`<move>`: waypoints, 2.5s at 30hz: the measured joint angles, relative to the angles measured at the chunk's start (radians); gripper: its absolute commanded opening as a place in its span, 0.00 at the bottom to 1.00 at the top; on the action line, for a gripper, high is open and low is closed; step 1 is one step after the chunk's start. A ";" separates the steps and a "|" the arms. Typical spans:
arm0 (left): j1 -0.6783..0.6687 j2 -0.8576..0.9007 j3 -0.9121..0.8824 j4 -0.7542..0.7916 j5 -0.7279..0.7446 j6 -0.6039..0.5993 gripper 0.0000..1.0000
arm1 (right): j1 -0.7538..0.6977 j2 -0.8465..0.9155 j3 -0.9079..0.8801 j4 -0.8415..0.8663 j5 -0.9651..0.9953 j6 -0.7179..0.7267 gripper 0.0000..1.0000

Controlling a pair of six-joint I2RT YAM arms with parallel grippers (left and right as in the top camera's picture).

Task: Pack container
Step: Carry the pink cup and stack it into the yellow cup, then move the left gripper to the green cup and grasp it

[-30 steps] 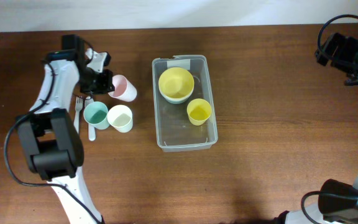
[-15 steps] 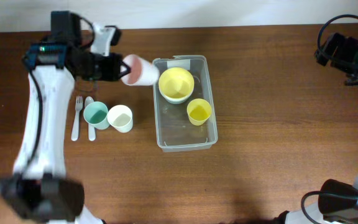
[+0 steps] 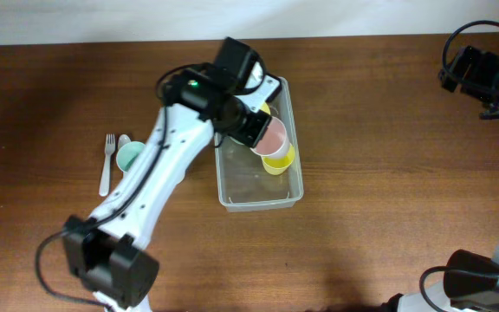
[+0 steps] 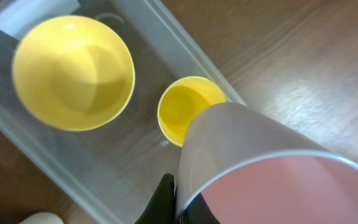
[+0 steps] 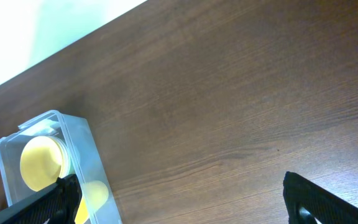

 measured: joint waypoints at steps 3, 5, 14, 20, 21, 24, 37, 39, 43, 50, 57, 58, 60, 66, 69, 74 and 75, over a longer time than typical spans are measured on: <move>-0.005 0.054 0.000 0.021 -0.024 0.000 0.02 | 0.000 0.000 0.000 0.000 0.000 -0.001 0.99; -0.005 0.103 0.000 0.028 -0.038 0.000 0.01 | 0.000 0.000 0.000 0.000 0.000 0.000 0.99; -0.008 0.195 -0.003 0.076 -0.053 -0.005 0.19 | 0.000 0.000 0.000 0.000 0.000 0.000 0.99; -0.008 0.197 0.029 0.051 -0.072 -0.014 0.34 | 0.000 0.000 0.000 0.000 0.000 -0.001 0.99; -0.008 0.198 0.056 0.032 -0.085 -0.014 0.35 | 0.000 0.000 0.000 0.000 0.000 -0.001 0.99; -0.008 0.201 0.204 -0.075 -0.129 -0.014 0.35 | 0.000 0.000 0.000 0.000 0.000 0.000 0.99; 0.344 0.195 0.493 -0.528 -0.238 -0.098 0.28 | 0.000 0.000 0.000 0.000 0.000 -0.001 0.99; 0.423 0.195 0.448 -0.526 -0.222 -0.105 0.27 | 0.000 0.000 0.000 0.000 0.000 -0.001 0.99; 0.545 0.195 0.326 -0.492 -0.198 -0.108 0.32 | 0.000 0.000 0.000 0.000 0.000 -0.001 0.99; 0.660 0.195 0.043 -0.357 -0.107 -0.034 0.33 | 0.000 0.000 0.000 0.000 0.000 0.000 0.99; 0.680 0.195 -0.172 -0.177 -0.077 -0.013 0.33 | 0.000 0.000 0.000 0.000 0.000 -0.001 0.99; 0.683 0.195 -0.190 -0.156 -0.076 -0.013 0.33 | 0.000 0.000 0.000 0.000 0.000 -0.001 0.99; 0.687 0.195 -0.211 -0.130 -0.076 -0.012 0.33 | 0.000 0.000 0.000 0.000 0.000 0.000 0.99; 0.687 0.195 -0.217 -0.121 -0.064 -0.009 0.33 | 0.000 0.000 0.000 0.000 0.000 -0.001 0.99; 0.687 0.195 -0.217 -0.114 -0.031 -0.008 0.32 | 0.000 0.000 0.000 0.000 0.000 -0.001 0.99; 0.687 0.195 -0.171 -0.196 0.011 -0.005 0.32 | 0.000 0.000 0.000 0.000 0.000 -0.001 0.99; 0.687 0.193 -0.151 -0.212 0.014 -0.005 0.32 | 0.000 0.000 0.000 0.000 0.000 -0.001 0.99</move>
